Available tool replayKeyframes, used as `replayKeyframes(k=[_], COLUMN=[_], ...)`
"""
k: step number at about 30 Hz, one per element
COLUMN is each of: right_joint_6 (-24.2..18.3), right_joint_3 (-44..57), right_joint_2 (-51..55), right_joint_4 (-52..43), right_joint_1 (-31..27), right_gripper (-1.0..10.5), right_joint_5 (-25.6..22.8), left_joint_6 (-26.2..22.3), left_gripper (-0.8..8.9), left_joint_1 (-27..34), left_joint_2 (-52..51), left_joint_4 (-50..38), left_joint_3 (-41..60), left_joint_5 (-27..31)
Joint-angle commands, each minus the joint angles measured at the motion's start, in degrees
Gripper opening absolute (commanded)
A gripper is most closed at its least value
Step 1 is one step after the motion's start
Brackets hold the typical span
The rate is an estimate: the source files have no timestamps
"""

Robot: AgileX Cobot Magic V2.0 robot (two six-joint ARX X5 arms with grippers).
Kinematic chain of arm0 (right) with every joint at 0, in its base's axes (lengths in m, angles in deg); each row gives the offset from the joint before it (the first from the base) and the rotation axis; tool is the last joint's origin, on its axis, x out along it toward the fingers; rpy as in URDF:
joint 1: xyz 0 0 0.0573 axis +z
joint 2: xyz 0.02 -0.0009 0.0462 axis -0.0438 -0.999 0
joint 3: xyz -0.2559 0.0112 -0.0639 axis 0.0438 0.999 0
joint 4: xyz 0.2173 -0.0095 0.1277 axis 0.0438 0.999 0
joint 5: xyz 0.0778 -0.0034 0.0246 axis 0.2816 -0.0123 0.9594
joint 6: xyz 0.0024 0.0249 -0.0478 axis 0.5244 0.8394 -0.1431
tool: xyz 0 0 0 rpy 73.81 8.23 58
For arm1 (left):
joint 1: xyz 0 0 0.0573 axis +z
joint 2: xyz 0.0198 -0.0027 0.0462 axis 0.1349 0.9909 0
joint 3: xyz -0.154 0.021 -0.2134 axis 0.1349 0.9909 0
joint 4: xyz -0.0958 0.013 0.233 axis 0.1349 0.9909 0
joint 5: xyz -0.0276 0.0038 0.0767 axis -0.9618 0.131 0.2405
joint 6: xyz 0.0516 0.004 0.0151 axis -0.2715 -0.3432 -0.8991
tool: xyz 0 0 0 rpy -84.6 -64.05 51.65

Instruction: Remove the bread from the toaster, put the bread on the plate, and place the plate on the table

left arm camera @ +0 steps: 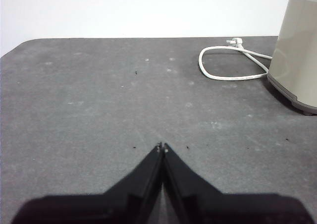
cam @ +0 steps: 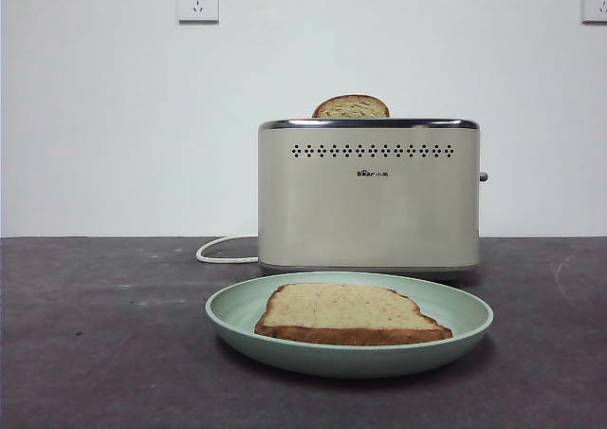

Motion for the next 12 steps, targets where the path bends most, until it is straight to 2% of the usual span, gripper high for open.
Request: replayKeyframes(k=[1, 6, 9, 12], right_joint_6=[-0.5, -0.5, -5.8, -10.3], right_joint_3=[0.4, 0.4, 0.4, 0.4], right_joint_2=[0.1, 0.1, 1.0, 3.0], right_joint_4=[-0.3, -0.3, -2.8, -10.2], right_joint_1=[0.1, 0.1, -1.1, -5.5], right_gripper=[0.0, 0.0, 0.0, 0.0], right_joint_5=[-0.1, -0.1, -2.6, -4.2], left_joint_6=[0.3, 0.3, 0.3, 0.3], left_gripper=[-0.04, -0.04, -0.04, -0.04], left_joint_1=[0.2, 0.2, 0.2, 0.2], left_joint_2=[-0.2, -0.2, -0.2, -0.2], left_joint_4=[-0.3, -0.3, -0.3, -0.3], left_joint_3=[0.7, 0.7, 0.7, 0.7], left_joint_5=[-0.1, -0.1, -0.1, -0.1])
